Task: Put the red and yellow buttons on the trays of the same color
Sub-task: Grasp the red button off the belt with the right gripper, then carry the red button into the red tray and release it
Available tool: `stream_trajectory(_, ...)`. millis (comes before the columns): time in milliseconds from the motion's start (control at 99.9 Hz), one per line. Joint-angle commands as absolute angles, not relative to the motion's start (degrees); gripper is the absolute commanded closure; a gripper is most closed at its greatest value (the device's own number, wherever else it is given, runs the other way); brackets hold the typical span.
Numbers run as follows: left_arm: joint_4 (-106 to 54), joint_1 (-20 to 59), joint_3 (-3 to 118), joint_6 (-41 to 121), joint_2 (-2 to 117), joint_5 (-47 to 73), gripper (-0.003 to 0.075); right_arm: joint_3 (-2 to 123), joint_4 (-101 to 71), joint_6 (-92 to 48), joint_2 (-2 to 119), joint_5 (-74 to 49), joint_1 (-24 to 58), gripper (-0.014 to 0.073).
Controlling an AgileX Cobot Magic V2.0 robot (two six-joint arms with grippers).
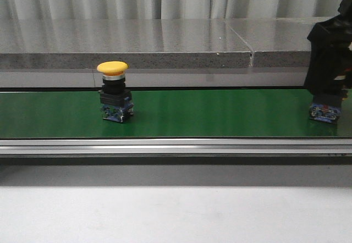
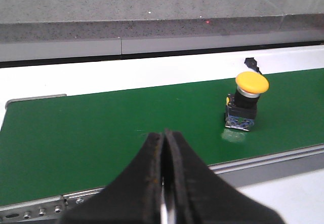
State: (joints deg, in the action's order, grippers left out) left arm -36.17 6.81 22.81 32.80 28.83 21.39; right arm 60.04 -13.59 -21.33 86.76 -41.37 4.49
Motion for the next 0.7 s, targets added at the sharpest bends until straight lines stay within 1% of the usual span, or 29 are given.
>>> stream_trajectory(0, -37.54, 6.95, 24.47, 32.83, 29.14, 17.81, 0.0739, 62.13, -14.38, -21.89, 84.91, -40.88, 4.38, 0.0358)
stream_trajectory(10, -37.54, 6.95, 24.47, 32.83, 29.14, 17.81, 0.0739, 62.21, -14.38, -21.89, 84.91, -41.24, 4.38, 0.0391)
stream_trajectory(60, -37.54, 6.95, 24.47, 32.83, 29.14, 17.81, 0.0739, 63.00, -14.38, -21.89, 84.85, -43.12, 4.26, 0.0487)
stream_trajectory(80, -37.54, 6.95, 24.47, 32.83, 29.14, 17.81, 0.0739, 63.30, -14.38, -21.89, 84.80, -44.06, 4.26, 0.0517)
stream_trajectory(130, -37.54, 6.95, 24.47, 32.83, 29.14, 17.81, 0.0739, 64.97, -14.13, -21.84, 84.54, -46.20, 4.02, 0.0560)
stream_trajectory(240, -37.54, 6.95, 24.47, 32.83, 29.14, 17.81, 0.0739, 70.14, -13.97, -21.28, 83.79, -51.33, 1.70, 0.0567)
stream_trajectory(380, -37.54, 6.95, 24.47, 32.83, 29.14, 17.81, 0.0739, 79.11, -13.09, -20.09, 83.44, -56.42, -4.61, 0.0567)
stream_trajectory(490, -37.54, 6.95, 24.47, 32.83, 29.14, 17.81, 0.0739, 84.98, -12.48, -19.97, 83.61, -57.32, -12.02, 0.0567)
stream_trajectory(690, -37.54, 6.95, 24.47, 32.83, 29.14, 17.81, 0.0739, 91.15, -12.56, -19.97, 87.81, -53.96, -26.01, 0.0567)
